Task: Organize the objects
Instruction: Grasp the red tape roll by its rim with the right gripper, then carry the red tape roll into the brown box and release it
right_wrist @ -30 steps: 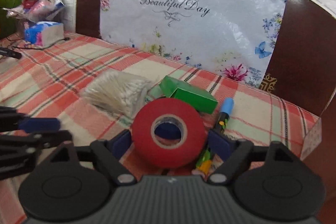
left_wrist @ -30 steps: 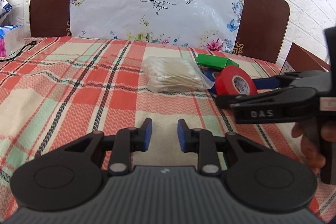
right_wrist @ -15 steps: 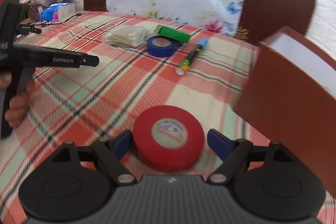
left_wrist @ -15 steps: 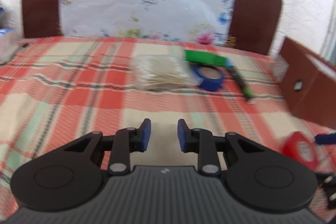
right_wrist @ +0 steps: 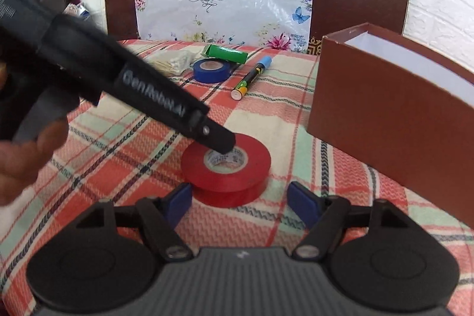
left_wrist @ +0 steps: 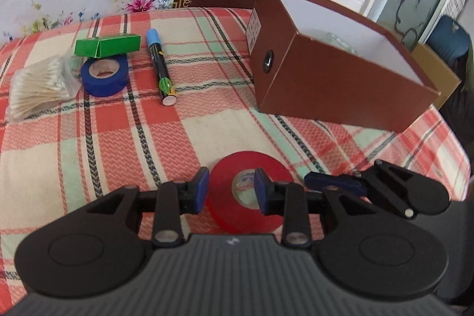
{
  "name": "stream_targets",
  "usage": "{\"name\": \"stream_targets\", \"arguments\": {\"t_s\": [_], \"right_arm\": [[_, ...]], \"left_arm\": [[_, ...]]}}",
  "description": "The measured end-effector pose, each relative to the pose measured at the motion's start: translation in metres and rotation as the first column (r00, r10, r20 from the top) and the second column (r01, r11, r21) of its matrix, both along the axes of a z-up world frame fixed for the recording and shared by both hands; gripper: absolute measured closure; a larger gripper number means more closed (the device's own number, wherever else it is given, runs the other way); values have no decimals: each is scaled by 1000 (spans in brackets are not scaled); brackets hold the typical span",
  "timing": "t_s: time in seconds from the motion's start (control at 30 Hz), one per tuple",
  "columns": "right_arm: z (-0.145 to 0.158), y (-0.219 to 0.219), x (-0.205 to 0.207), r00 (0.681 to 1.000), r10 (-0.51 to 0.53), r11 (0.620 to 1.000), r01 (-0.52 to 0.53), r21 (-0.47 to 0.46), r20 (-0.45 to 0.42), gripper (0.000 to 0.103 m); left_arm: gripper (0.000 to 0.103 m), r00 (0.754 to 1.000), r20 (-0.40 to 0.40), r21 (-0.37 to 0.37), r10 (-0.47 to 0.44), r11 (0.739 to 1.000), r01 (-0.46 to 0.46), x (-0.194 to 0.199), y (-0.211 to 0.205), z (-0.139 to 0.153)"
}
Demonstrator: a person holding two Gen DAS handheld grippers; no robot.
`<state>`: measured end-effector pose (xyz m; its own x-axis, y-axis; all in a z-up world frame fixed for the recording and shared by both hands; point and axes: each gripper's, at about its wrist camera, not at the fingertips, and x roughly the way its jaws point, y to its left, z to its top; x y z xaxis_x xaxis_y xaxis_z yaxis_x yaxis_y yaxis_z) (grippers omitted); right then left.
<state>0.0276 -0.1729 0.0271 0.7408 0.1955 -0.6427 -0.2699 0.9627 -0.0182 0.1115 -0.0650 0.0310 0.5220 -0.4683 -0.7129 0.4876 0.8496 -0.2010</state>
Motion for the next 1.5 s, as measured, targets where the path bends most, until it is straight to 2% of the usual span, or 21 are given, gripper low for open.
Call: {"name": "stream_targets", "arguments": {"t_s": [0.1,0.17,0.3,0.33,0.37,0.47,0.6,0.7,0.8,0.93,1.0,1.1,1.2,1.23,1.27,1.3,1.37,1.5], "right_arm": [[-6,3,6,1000,11,1000,-11,17,-18,27],[-6,6,7,1000,21,1000,-21,8,-1,27],[-11,7,10,1000,16,1000,-16,23,2,26],[-11,8,10,1000,16,1000,-16,22,4,26],[-11,9,11,1000,17,1000,-17,21,6,26],[-13,10,11,1000,21,1000,-21,18,6,25],[-12,13,8,999,29,999,-29,13,25,30],[-3,17,-2,996,21,1000,-20,-13,82,30],[24,12,-8,978,-10,998,23,-58,210,30],[71,-20,12,947,-78,994,98,-50,312,30],[90,-40,30,934,-115,989,138,-44,338,30],[99,-71,61,937,-161,984,176,-22,310,29],[91,-92,90,949,-195,979,203,-7,247,28],[86,-96,98,952,-199,978,207,-12,232,26],[79,-99,107,957,-196,979,205,-20,214,18],[72,-101,112,959,-200,977,210,-29,203,15],[65,-103,112,951,-226,971,237,-25,210,23],[65,-110,89,934,-273,962,270,46,231,24]], "left_arm": [[70,999,6,35,32,999,-32,-7,-3,3],[68,999,32,32,14,999,-15,-12,-3,8],[69,998,55,117,5,993,-12,-11,-14,1],[68,998,56,115,11,993,-18,-9,-14,0],[67,1000,23,113,18,993,-21,-5,-13,-4],[67,995,-65,19,81,997,-80,5,0,-10],[74,995,-62,15,84,996,-84,3,1,-6],[76,996,-31,-9,85,996,-85,-2,-2,17],[76,998,38,-58,54,997,-52,7,-16,55],[75,985,170,-69,10,998,2,31,-55,102],[75,979,203,-65,-7,998,20,47,-79,113],[75,982,185,-48,-23,998,32,77,-107,110],[75,986,165,-22,-20,999,23,98,-129,95],[74,987,161,-20,-17,1000,20,104,-134,88],[74,988,153,-18,-8,1000,11,108,-136,82],[74,988,152,-8,4,1000,-3,109,-136,77],[74,986,169,-7,0,1000,1,106,-135,77],[74,968,251,17,-24,1000,20,88,-129,88]]}}
